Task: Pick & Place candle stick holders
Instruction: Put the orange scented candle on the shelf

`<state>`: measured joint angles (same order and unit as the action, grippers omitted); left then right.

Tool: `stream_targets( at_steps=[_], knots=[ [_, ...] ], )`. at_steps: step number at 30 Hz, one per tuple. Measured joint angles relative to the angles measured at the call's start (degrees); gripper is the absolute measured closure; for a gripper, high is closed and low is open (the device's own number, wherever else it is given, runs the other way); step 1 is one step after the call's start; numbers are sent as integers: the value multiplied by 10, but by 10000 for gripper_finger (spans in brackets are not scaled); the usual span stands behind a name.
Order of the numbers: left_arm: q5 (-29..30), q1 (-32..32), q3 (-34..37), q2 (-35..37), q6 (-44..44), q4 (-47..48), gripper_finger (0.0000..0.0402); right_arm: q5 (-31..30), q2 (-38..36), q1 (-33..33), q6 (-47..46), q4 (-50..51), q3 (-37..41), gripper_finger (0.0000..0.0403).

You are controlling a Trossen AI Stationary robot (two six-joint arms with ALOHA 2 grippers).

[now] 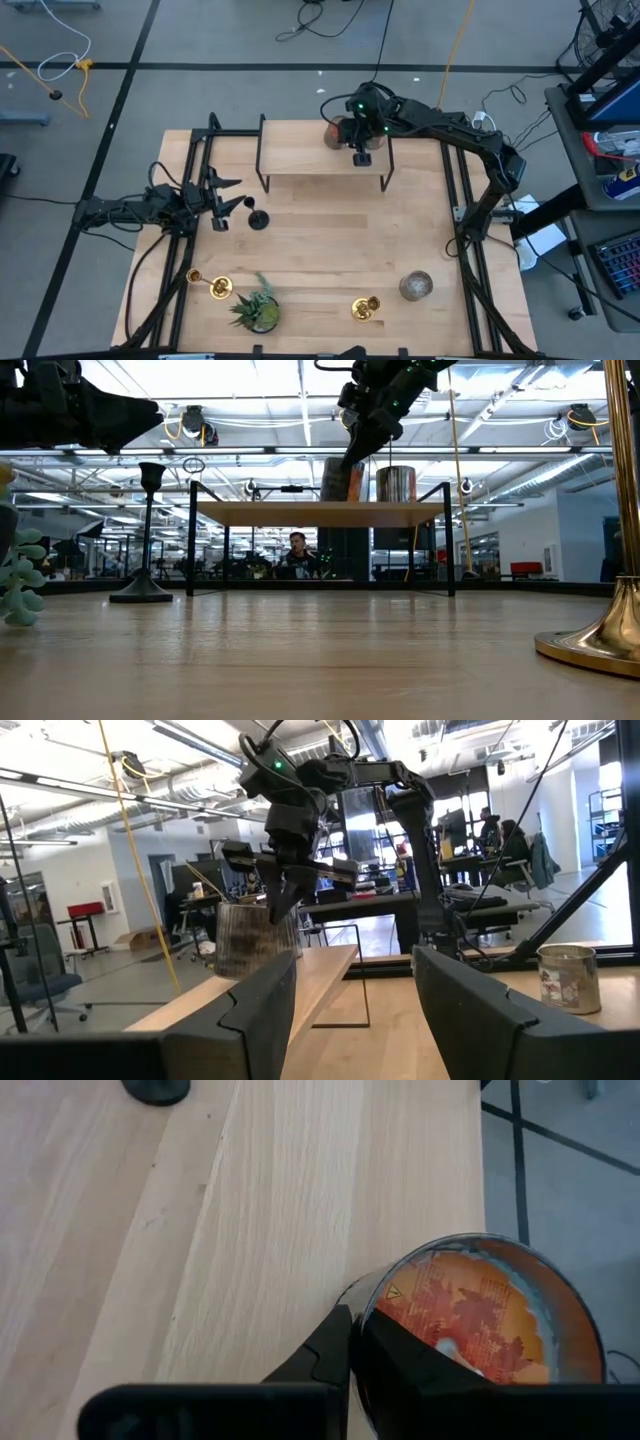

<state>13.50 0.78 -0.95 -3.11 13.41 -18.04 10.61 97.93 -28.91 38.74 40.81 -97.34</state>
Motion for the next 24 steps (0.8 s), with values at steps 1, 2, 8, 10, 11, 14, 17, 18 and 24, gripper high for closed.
stream_targets(
  at_steps=[1, 2, 8, 10, 11, 14, 17, 18, 24],
  knots=[
    [0, 0, 0, 0, 0, 0, 190, 0, 0, 0, 1, -3, 0, 387],
    [0, 0, 0, 0, 0, 0, 190, 0, 0, 0, 2, -4, 0, 387],
    [0, 0, 0, 0, 3, 0, 190, 0, 4, 1, 21, -3, 0, 387],
    [0, 0, 0, 0, 4, 0, 190, 1, 7, 1, 26, -2, 0, 387],
    [0, 0, 0, 0, 5, 0, 190, 1, 8, 1, 26, -1, 0, 387],
    [0, 0, 0, 0, 11, 0, 190, 1, 8, 1, 25, -1, 0, 387],
    [0, 0, 0, 0, 12, 0, 190, 0, 8, 1, 25, -2, 0, 385],
    [0, 0, 0, 0, 13, 0, 190, 0, 8, 1, 26, -3, 0, 381],
    [0, 0, 0, 0, 14, 0, 190, 0, 7, 1, 30, -10, 0, 332]
  ],
)
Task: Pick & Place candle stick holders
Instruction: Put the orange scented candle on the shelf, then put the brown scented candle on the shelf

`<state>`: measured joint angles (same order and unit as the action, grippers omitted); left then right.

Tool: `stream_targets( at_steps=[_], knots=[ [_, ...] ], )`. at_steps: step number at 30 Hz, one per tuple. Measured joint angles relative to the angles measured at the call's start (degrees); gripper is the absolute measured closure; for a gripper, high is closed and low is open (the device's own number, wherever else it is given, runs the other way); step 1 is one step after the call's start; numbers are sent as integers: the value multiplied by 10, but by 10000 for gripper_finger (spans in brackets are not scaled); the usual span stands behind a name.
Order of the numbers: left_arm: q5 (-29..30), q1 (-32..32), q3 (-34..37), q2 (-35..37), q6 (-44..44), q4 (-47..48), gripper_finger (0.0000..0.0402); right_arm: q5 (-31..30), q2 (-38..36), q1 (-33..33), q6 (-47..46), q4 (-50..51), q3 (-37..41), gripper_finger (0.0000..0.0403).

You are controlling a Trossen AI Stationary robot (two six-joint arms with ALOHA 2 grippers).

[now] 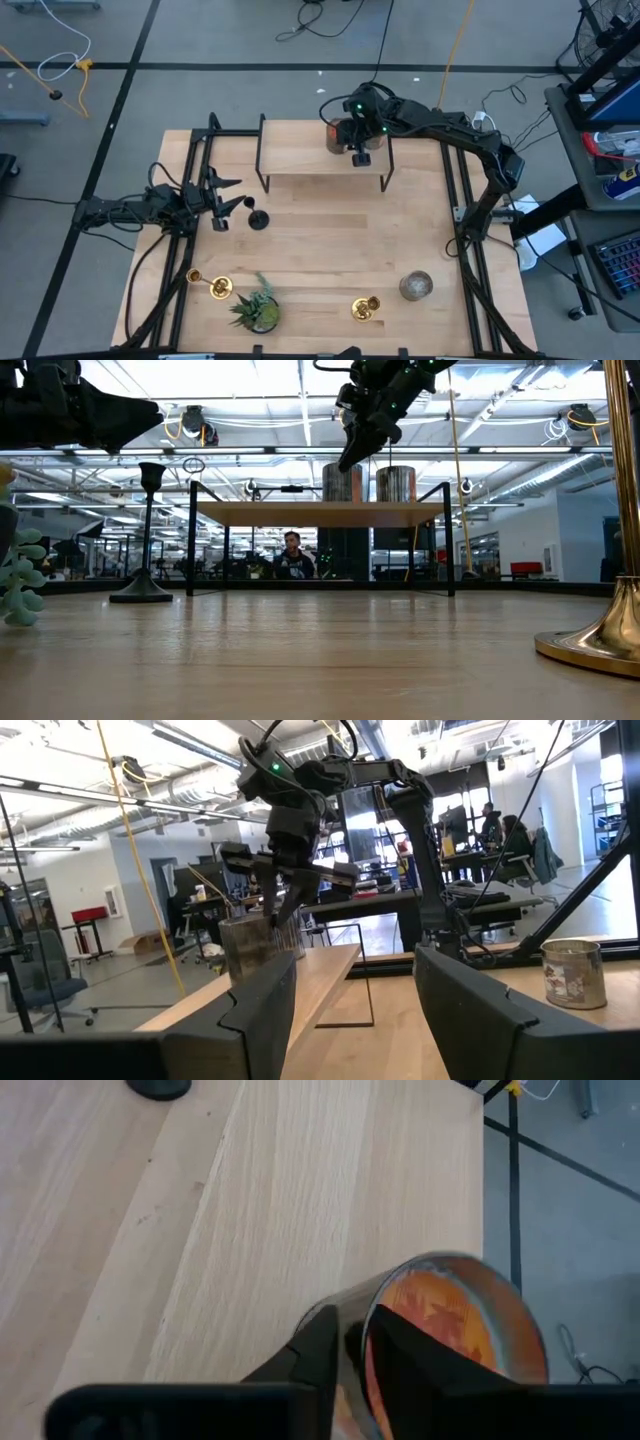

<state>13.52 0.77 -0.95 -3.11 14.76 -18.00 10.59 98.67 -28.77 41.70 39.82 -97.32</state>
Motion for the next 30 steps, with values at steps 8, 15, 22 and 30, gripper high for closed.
stream_targets(
  at_steps=[8, 15, 22, 30],
  knots=[
    [0, 0, 0, 0, 0, 0, 190, 0, 0, 1, -2, -56, 0, 286],
    [0, 0, 0, 0, 0, 3, 190, -30, -10, 20, -9, -56, 0, 280],
    [0, 0, 0, 0, -3, 18, 190, -151, -38, 49, -108, -32, 0, 278],
    [0, 0, 0, 0, -14, 20, 190, -210, -52, 61, -154, 46, 0, 254]
  ],
)
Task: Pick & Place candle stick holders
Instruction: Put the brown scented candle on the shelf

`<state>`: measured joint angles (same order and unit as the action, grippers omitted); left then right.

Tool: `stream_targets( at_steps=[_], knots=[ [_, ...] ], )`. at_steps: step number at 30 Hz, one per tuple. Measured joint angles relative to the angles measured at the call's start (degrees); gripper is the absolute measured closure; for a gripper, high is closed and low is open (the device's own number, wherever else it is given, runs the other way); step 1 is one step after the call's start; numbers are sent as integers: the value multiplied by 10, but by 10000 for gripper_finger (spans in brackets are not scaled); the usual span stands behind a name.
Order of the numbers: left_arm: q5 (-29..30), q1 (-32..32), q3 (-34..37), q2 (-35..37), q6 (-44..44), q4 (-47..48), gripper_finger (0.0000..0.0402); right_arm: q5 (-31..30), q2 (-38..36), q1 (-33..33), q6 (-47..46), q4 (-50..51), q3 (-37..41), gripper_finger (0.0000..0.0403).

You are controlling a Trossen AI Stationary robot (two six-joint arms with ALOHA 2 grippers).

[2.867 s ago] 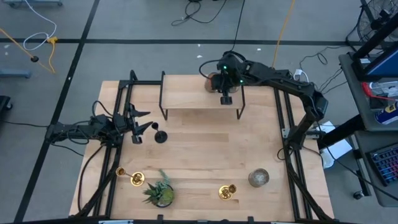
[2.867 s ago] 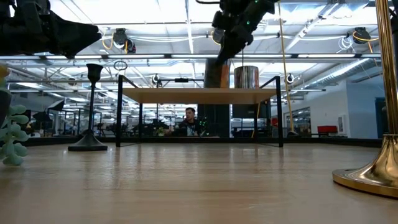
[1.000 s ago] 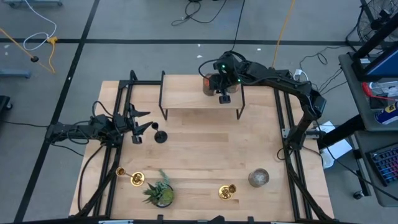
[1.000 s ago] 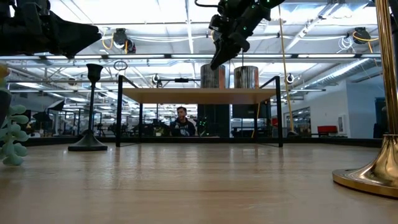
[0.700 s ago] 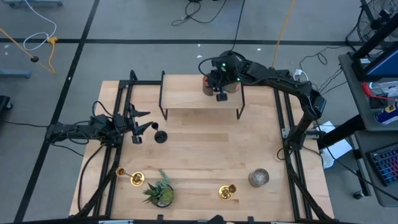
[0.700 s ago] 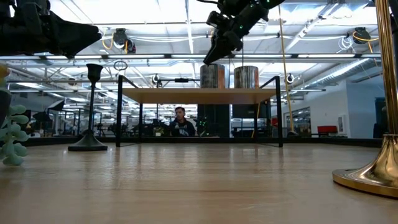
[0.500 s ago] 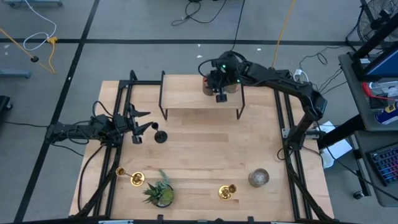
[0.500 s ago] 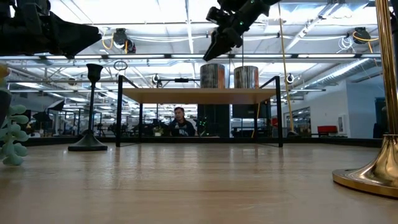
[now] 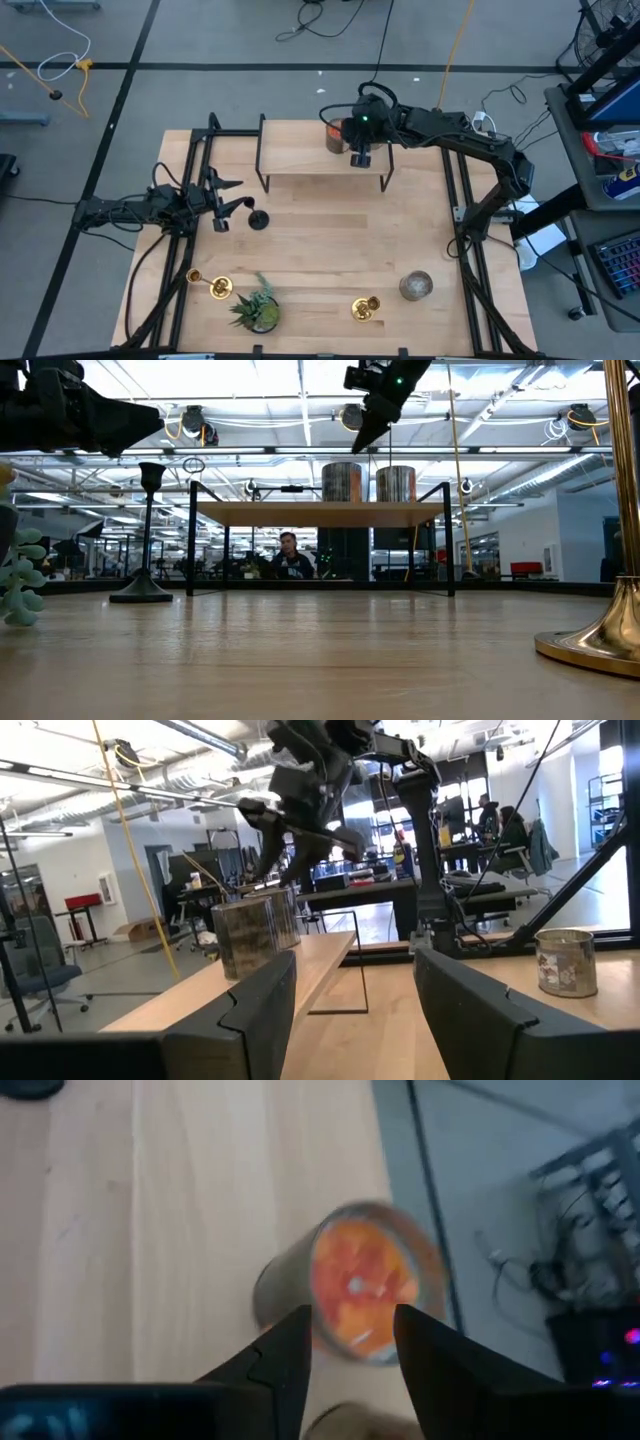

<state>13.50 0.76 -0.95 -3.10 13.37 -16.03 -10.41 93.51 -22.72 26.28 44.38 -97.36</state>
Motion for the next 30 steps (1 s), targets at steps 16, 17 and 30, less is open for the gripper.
stream_targets(
  at_steps=[16, 17, 30],
  knots=[
    [0, 0, 0, 0, -1, -1, 190, -2, 9, -9, 35, -108, 93, 186],
    [0, 0, 0, 0, -1, -1, 190, -3, 8, -9, 39, -111, 93, 186],
    [0, 0, 0, 0, -8, -1, 190, -3, -59, 58, 28, -46, 93, 190]
  ],
)
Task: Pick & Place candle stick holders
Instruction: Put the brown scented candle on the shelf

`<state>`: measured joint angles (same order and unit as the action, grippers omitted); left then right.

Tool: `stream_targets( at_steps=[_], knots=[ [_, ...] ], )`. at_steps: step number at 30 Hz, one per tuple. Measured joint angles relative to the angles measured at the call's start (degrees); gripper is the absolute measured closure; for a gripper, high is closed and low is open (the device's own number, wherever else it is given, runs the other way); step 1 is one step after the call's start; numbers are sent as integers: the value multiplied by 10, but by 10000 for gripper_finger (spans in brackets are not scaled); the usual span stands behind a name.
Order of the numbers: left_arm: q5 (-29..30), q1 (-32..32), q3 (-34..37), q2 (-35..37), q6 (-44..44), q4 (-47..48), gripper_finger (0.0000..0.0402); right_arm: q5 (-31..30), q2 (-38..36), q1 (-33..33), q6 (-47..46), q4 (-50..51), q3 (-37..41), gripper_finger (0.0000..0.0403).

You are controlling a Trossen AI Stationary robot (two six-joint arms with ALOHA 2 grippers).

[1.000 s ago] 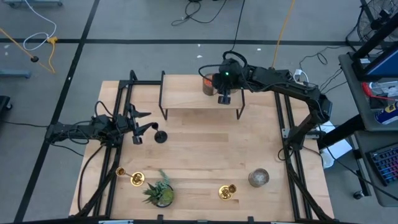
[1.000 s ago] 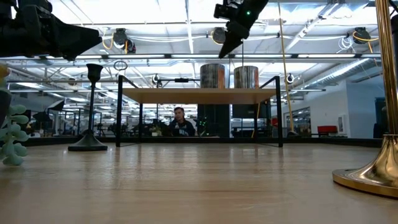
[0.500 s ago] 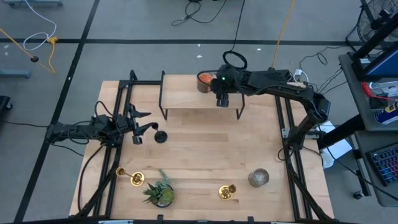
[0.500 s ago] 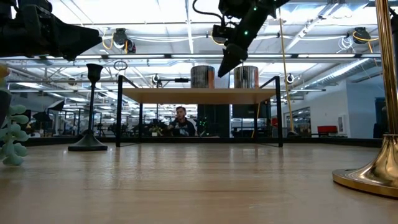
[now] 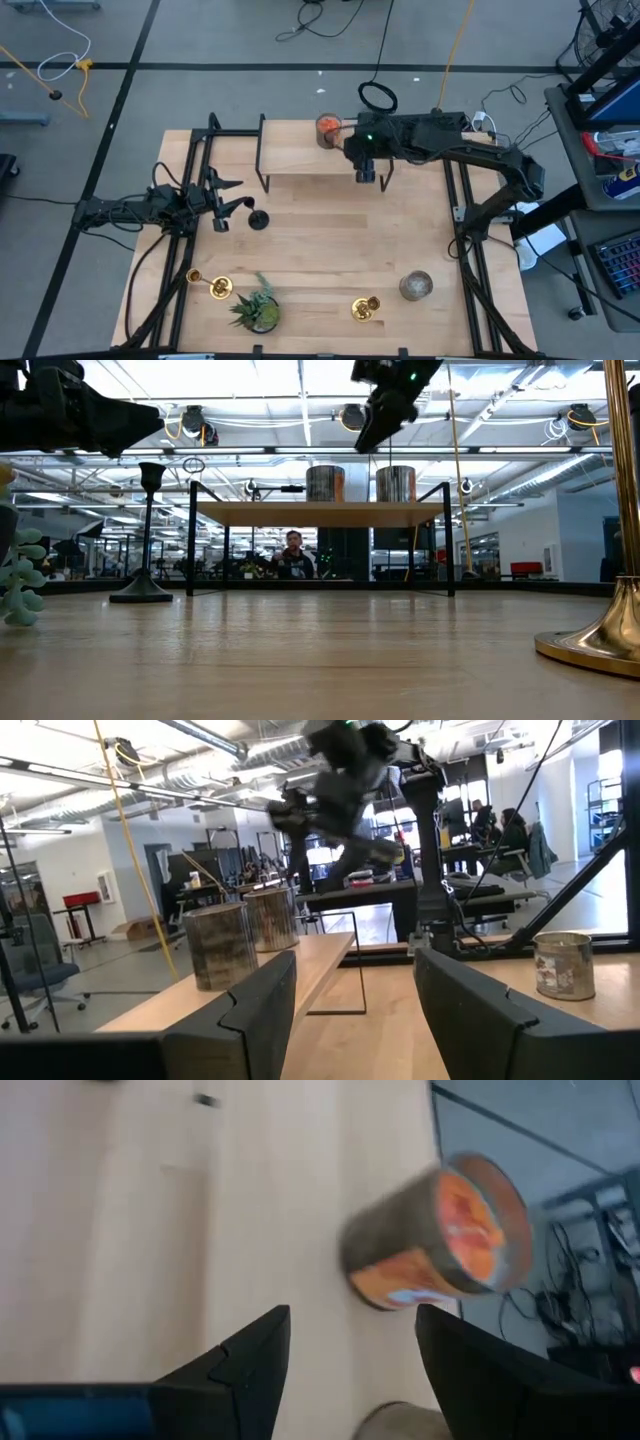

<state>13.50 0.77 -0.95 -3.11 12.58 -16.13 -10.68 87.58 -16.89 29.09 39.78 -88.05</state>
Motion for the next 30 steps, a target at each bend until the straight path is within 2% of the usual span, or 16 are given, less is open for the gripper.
stream_targets(
  at_steps=[5, 10, 13, 24, 30],
  knots=[
    [0, 0, 0, 0, -23, 0, 190, 2, -46, 48, -89, 63, -1, 190],
    [-2, 0, 0, -9, -42, -12, 190, 4, -80, 98, -211, 214, 0, 194],
    [-5, 0, 0, -24, -42, -28, 190, 23, -94, 139, -294, 274, 28, 199],
    [-3, 0, -25, -106, -41, -89, 190, 167, -138, 313, -632, 299, 259, 207],
    [31, 0, -32, -139, -43, -106, 190, 214, -149, 373, -765, 295, 310, 207]
  ],
)
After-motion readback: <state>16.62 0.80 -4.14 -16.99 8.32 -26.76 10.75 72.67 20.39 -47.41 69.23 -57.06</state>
